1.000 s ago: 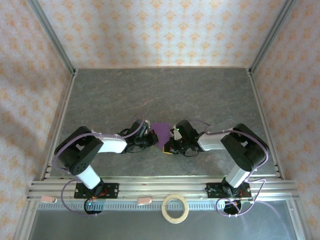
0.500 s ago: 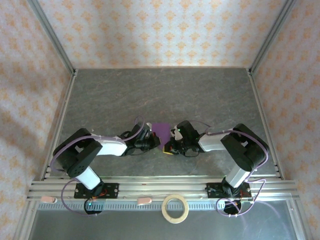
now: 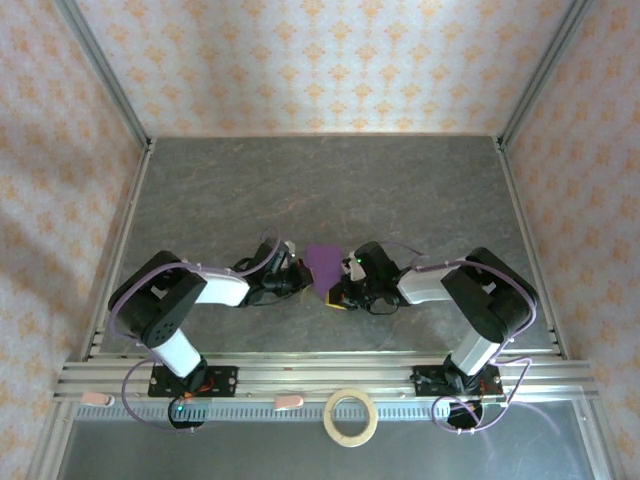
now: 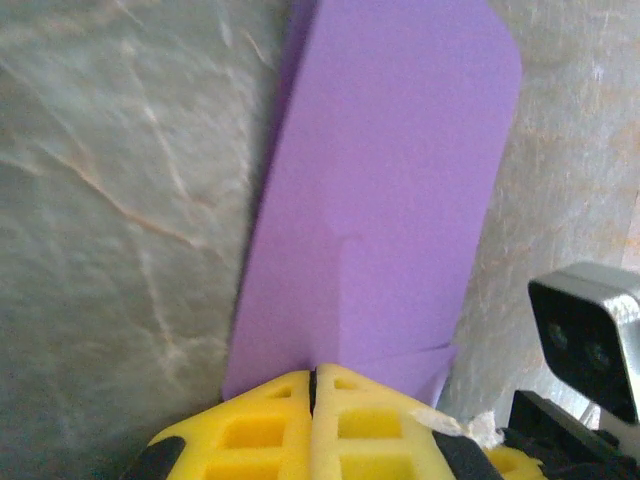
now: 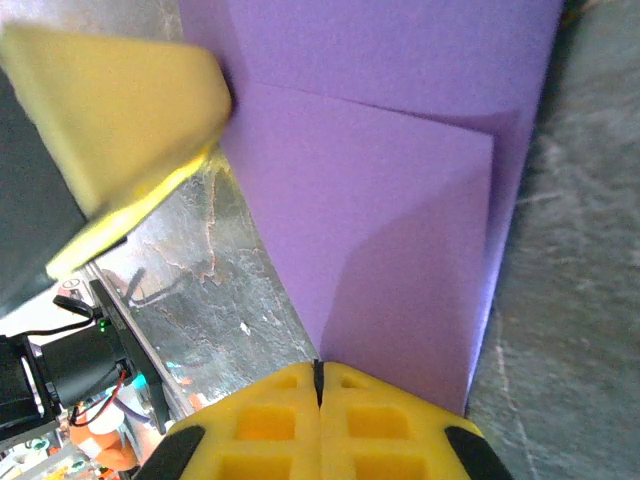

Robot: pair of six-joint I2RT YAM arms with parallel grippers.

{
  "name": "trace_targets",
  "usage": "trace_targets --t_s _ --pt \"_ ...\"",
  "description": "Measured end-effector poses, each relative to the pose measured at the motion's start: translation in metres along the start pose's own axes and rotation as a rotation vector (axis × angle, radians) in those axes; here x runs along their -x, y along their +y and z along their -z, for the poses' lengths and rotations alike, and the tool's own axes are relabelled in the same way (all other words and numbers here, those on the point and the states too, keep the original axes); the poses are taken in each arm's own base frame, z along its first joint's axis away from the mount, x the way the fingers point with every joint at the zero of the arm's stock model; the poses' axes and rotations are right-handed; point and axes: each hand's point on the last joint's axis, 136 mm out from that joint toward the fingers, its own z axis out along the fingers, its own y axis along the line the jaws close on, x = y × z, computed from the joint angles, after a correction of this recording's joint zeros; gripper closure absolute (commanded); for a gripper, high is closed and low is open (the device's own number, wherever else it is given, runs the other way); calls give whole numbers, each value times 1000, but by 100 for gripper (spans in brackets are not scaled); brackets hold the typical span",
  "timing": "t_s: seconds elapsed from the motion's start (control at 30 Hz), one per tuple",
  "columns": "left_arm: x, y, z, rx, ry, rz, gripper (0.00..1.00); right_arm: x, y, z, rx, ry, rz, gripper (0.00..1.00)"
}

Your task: Fold a paper plane with a square sheet of paper (pick it up from the middle)

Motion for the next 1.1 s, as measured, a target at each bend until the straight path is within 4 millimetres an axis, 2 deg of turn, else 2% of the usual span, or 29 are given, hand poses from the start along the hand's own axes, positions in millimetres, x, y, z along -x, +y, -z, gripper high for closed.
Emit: trace_targets --t_s 0.23,0.3,0.43,0.5,0.57,0.63,0.77,0.8,0.93,1.1 --pt "18 8 8 37 -38 10 100 0 0 0 1 1 0 100" --pt "22 5 15 41 -64 2 100 0 0 0 1 1 1 100" --pt "20 -28 26 -26 -89 -62 100 0 0 0 1 0 0 100" --pt "13 -46 24 -63 -79 -100 100 0 0 0 1 0 0 100" --pt "6 -53 17 -77 -57 -119 100 0 0 0 1 0 1 100" --pt "0 -48 7 -59 -32 -120 100 0 1 0 2 0 1 100" --pt "-8 -16 -11 38 9 -99 100 0 2 0 2 3 0 100" --pt "-8 -13 -12 44 10 -97 100 0 2 1 -2 6 -4 100" --pt "-6 -14 -13 44 2 -109 100 2 6 4 -15 7 -16 100" --pt "-6 -13 -13 32 -5 -114 100 23 32 6 13 -34 2 100"
